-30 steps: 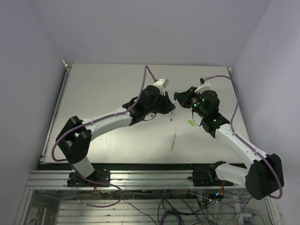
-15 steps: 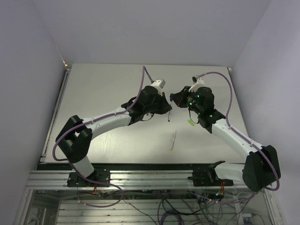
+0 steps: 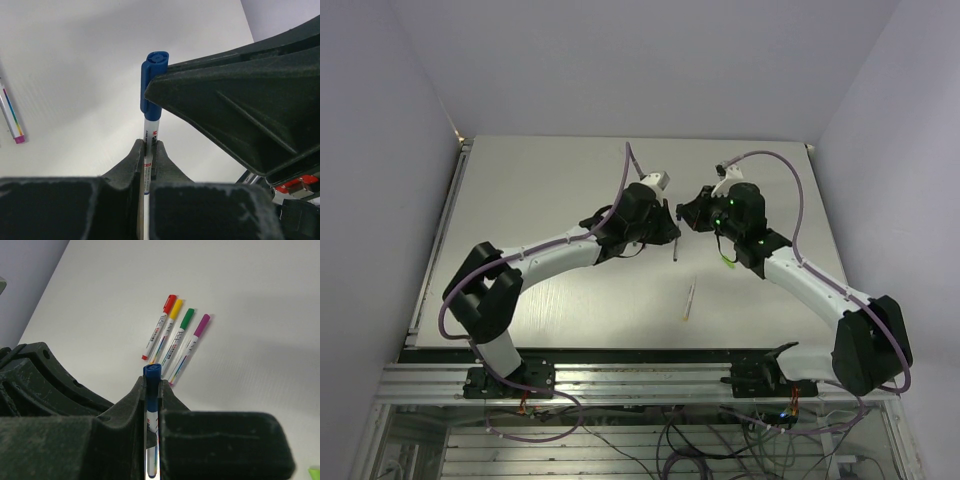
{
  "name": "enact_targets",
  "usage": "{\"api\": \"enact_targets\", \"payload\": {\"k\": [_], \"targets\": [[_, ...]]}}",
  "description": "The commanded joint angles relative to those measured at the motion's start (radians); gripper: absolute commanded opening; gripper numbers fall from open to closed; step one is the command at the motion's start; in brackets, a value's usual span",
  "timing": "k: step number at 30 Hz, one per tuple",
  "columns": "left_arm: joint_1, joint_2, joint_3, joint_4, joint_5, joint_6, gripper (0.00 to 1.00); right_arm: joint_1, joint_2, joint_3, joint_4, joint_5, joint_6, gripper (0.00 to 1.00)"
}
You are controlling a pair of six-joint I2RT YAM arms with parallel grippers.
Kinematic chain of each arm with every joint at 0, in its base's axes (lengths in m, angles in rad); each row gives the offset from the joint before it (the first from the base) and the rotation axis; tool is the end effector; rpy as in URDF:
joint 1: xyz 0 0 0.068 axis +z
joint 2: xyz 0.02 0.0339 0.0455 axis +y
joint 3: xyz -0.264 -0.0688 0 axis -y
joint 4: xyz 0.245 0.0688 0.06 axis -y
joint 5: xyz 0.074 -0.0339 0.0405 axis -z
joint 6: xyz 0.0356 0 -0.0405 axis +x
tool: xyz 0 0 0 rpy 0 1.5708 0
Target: Insert the pens into the pen caps
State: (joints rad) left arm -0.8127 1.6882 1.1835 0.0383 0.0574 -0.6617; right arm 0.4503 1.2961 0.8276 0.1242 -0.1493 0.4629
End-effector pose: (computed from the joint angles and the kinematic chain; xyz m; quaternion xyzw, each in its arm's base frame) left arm 0.2682 -0.2862 0.2605 0.0792 0.8475 -0.3706 0.3718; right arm 0.2650 0.1340 0.2736 -0.0378 0.8158 0.3078 0.4882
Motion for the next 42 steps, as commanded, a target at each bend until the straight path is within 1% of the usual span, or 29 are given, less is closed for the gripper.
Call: {"api": "enact_targets", "payload": {"k": [1,4,11,13,14,16,17,19,23,27,29,32,38,42], "targets": [[0.079,-0.015,0.095,0.218,-0.145,0.010,0.07,0.036,0.036,-0.029,-0.254,-0.102,-0.024,0.00],[0.083,-0.012,0.098,0.204,-0.139,0.015,0.07,0.037,0.038,-0.025,-0.243,-0.077,-0.013,0.00],[0.083,0.011,0.080,0.143,-0.097,0.022,0.07,0.035,0.043,0.041,-0.190,0.070,0.043,0.01],[0.083,0.024,0.067,0.120,-0.074,0.028,0.07,0.035,0.036,0.081,-0.175,0.112,0.040,0.11],[0.083,0.034,0.061,0.110,-0.057,0.033,0.07,0.036,0.036,0.107,-0.173,0.143,0.031,0.18],[0.083,0.056,0.051,0.083,-0.030,0.043,0.07,0.035,0.036,0.162,-0.187,0.199,0.011,0.26],[0.083,0.074,0.047,0.063,-0.018,0.048,0.07,0.035,0.034,0.219,-0.196,0.228,-0.002,0.31],[0.083,0.100,0.040,0.045,-0.003,0.055,0.07,0.036,0.023,0.261,-0.197,0.278,-0.027,0.35],[0.083,0.154,0.048,0.018,0.002,0.067,0.07,0.035,-0.032,0.276,-0.177,0.357,-0.057,0.37],[0.083,0.225,0.121,-0.029,-0.002,0.100,0.07,0.036,-0.084,0.233,-0.198,0.483,-0.072,0.37],[0.083,0.265,0.179,-0.052,-0.008,0.116,0.07,0.035,-0.098,0.208,-0.231,0.586,-0.067,0.37],[0.083,0.326,0.259,-0.113,-0.035,0.142,0.07,0.034,-0.113,0.181,-0.291,0.670,-0.054,0.35],[0.083,0.475,0.457,-0.295,-0.119,0.177,0.07,0.033,-0.174,0.097,-0.326,0.696,-0.027,0.36],[0.084,0.551,0.538,-0.368,-0.153,0.165,0.07,0.031,-0.177,0.087,-0.361,0.719,-0.007,0.38]]}}
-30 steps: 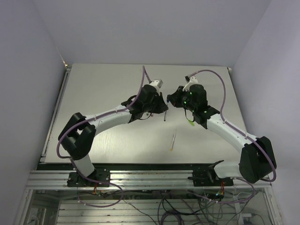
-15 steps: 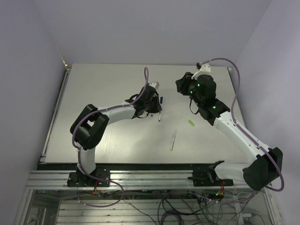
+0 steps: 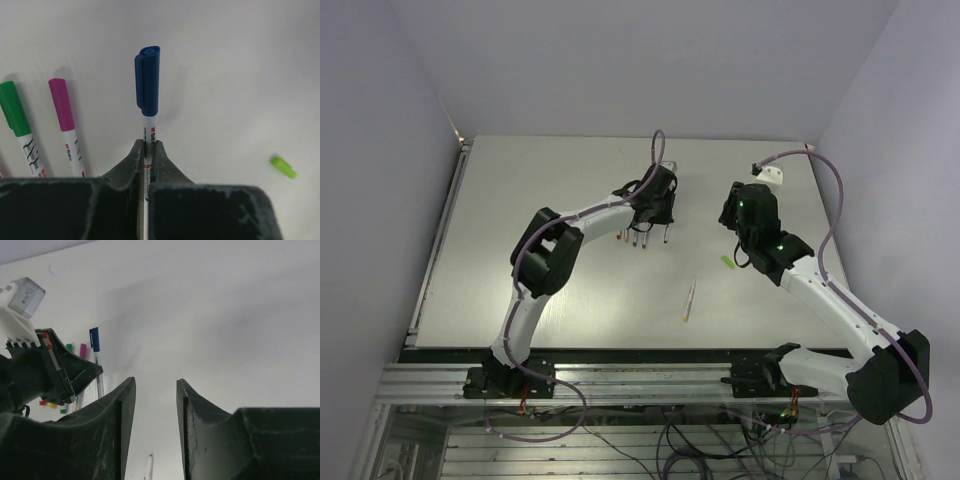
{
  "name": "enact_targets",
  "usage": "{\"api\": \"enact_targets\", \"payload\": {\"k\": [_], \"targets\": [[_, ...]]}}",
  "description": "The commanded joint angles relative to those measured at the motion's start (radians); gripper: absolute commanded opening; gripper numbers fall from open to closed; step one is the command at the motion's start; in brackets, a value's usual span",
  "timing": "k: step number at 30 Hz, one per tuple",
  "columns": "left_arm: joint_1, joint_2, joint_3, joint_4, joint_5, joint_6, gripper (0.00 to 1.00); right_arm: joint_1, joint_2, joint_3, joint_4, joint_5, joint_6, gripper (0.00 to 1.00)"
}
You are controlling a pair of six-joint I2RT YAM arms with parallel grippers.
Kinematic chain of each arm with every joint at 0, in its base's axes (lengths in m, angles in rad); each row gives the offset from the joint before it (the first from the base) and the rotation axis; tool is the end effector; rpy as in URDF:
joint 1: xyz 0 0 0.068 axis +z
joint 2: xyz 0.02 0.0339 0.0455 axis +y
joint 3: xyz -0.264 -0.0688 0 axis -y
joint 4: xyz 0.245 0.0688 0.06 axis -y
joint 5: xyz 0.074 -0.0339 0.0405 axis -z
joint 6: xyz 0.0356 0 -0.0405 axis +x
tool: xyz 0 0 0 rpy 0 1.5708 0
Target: Insert the pens into the pen caps
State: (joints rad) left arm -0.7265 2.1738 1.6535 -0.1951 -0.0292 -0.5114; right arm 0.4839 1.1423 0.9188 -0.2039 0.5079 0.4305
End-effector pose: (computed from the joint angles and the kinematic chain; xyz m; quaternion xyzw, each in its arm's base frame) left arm 0.3706 -0.3279 0.1893 0.0916 0.9052 -0.2298 0.3455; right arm 0.2366 0.1048 0.3143 0.1142 0.8174 0.0416 0.5632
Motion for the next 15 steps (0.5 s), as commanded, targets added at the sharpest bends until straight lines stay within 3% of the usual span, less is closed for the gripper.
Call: {"api": "enact_targets", "payload": {"k": [1,12,15], "targets": [[-0.001,0.076,0.081,-0.145,-0.070,0.012,0.07,-0.004,-0.021,-0.004,-0.041,0.067,0.028,0.39],[0.012,0.128,0.133,-0.227,-0.112,-0.021,0.07,-0.054,0.120,0.003,-0.128,0.010,0.055,0.47],[0.014,0.119,0.122,-0.228,-0.116,-0.035,0.13,-0.070,0.146,-0.017,-0.125,-0.019,0.060,0.48]]}}
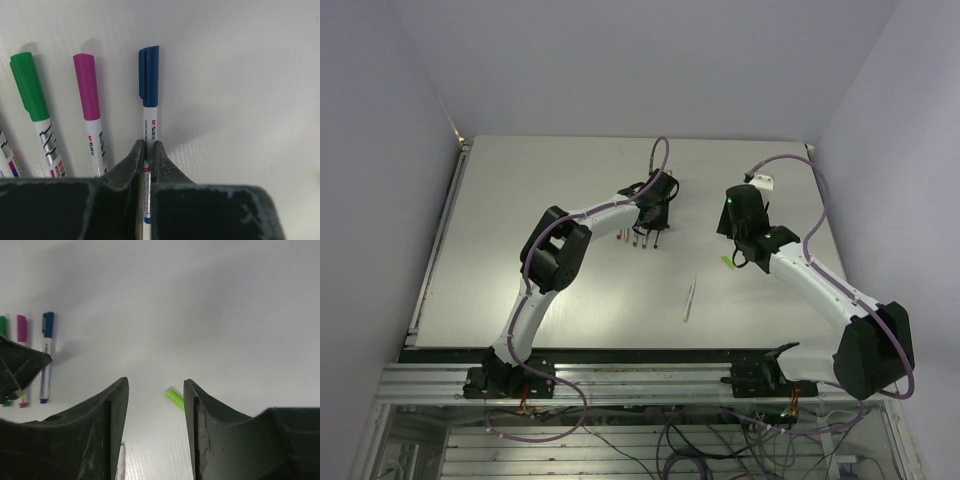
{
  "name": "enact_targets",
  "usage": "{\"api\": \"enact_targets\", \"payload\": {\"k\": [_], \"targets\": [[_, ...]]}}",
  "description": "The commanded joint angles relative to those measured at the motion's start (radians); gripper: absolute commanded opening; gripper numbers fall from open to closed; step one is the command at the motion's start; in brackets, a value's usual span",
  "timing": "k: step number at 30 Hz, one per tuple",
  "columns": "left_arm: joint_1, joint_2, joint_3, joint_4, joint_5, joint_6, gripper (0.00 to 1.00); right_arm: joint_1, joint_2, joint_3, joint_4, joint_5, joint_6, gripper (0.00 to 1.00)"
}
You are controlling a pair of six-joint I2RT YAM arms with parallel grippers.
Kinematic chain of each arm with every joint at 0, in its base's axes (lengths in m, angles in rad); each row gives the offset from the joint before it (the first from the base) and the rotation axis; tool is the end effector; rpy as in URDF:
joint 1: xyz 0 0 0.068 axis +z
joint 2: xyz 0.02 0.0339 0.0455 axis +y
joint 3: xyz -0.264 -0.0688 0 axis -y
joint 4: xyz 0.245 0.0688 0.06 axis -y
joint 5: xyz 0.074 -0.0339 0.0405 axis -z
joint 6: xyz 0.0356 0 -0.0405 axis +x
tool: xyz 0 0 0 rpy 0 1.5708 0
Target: Insert the pens into the pen caps
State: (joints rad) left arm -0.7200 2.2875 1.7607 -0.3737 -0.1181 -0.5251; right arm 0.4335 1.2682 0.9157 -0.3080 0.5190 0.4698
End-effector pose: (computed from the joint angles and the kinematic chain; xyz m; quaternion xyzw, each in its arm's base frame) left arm 0.3812 -0.3287 0.1555 0.0724 0.9401 -0.1462 0.2992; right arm 0.2568 0.0994 0.2729 0.1285 0.8659 -0.0219 0.4829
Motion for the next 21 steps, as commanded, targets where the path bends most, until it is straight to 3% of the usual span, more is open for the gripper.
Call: {"api": "enact_targets", "payload": {"k": [1,14,21], "targets": [[0.009,0.001,0.010,-0.048,-0.027,-0.026,0.16,-0.025,0.026,-0.020,-0.018,-0.037,0.021,0.47],[0.008,-0.088,-0.016,-0.045,-0.024,-0.045,0.35,-0.076,0.123,-0.076,0.026,-0.135,-0.003,0.47],[0.004,-0.173,-0.084,-0.017,0.044,-0.070,0.36,-0.093,0.178,-0.088,0.015,-0.177,-0.005,0.45]]}}
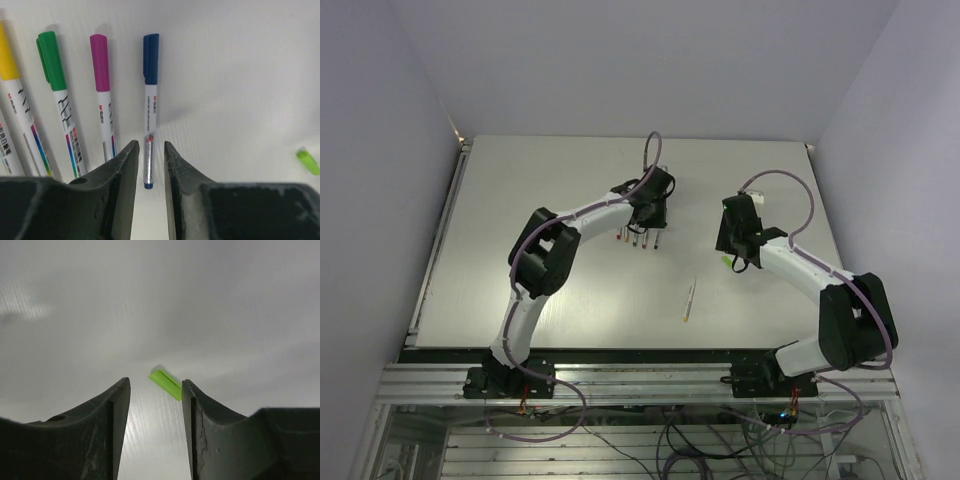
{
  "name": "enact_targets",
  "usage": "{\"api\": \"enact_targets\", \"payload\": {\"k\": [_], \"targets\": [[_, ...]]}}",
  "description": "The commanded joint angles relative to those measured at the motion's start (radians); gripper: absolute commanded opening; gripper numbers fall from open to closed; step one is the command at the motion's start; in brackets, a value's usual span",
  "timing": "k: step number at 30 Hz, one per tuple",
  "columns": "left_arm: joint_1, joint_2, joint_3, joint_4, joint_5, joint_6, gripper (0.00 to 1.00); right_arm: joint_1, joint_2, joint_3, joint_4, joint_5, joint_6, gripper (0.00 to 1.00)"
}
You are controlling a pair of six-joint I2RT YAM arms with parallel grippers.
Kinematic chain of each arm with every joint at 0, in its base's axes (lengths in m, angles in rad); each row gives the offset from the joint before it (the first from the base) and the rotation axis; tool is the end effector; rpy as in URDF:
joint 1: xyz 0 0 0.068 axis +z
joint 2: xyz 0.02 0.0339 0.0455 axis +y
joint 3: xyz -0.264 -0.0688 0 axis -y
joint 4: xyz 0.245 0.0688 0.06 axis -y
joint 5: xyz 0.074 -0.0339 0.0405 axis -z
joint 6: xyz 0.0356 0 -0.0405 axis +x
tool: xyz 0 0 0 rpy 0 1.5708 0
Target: Insert the pens into the pen caps
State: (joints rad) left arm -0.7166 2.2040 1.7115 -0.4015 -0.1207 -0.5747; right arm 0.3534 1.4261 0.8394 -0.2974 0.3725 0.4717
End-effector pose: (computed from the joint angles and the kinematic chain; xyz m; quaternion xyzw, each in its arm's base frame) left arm 0.3715 -0.3179 0.1781 0.0468 0.9406 -0.1540 0.2989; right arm 0.2739 0.0872 0.2062 0.1169 0.9200 -0.0271 0.3730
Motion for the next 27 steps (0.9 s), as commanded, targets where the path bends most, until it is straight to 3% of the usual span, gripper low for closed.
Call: {"api": "enact_targets", "payload": {"k": [1,11,14,16,27], "targets": [[-0.002,-0.103,-0.049,0.016,0.052,-0.019,0.37,-0.014,0.026,-0.015,0.003,-0.035,-0.007,0.45],[-0.108,-0.175,-0.124,-0.047,0.159,0.136,0.37,-0.028,0.105,-0.004,-0.024,-0.055,0.003,0.40],[-0.142,-0.177,-0.136,-0.077,0.207,0.175,0.43,-0.036,0.122,0.000,-0.021,-0.068,0.000,0.39],[-0.165,-0.176,-0.141,-0.094,0.234,0.196,0.52,-0.041,0.131,0.005,-0.020,-0.074,-0.001,0.39],[-0.239,-0.192,-0.164,-0.145,0.282,0.245,0.53,-0.101,0.155,0.006,0.014,-0.109,0.000,0.37]]}}
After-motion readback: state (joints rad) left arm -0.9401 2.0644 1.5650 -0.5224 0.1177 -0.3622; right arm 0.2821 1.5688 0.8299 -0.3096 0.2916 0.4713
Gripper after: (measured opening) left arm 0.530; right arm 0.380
